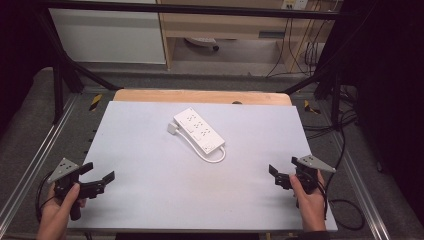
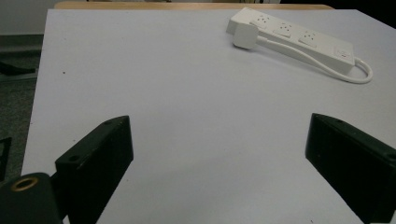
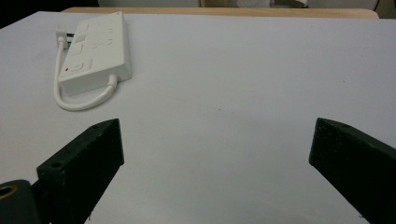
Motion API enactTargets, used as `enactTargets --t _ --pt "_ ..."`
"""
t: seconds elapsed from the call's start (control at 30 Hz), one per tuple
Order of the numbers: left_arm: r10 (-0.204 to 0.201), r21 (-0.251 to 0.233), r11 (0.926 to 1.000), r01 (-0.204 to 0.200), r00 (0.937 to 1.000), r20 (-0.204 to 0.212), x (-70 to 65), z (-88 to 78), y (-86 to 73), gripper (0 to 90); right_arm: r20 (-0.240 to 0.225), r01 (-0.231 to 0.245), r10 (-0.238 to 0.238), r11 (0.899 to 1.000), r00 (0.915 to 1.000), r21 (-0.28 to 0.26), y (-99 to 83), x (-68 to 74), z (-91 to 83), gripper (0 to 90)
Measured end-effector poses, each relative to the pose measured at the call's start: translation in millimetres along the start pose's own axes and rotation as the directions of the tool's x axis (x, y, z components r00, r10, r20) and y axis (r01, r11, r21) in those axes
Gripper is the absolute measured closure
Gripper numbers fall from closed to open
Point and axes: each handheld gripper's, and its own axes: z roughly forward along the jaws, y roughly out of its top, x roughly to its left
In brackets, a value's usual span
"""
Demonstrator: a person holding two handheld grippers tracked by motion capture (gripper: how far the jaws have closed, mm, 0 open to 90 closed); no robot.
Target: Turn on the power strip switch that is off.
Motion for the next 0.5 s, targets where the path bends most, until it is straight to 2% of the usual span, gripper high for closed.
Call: enactTargets --t 0.5 --pt "0.005 0.003 1.0000 -0.005 1.0000 0.002 -1.0 0.8 -0.3 7.5 -0.033 0.034 -0.036 0.998 0.9988 -0.061 18.1 14.7 -7.2 3.3"
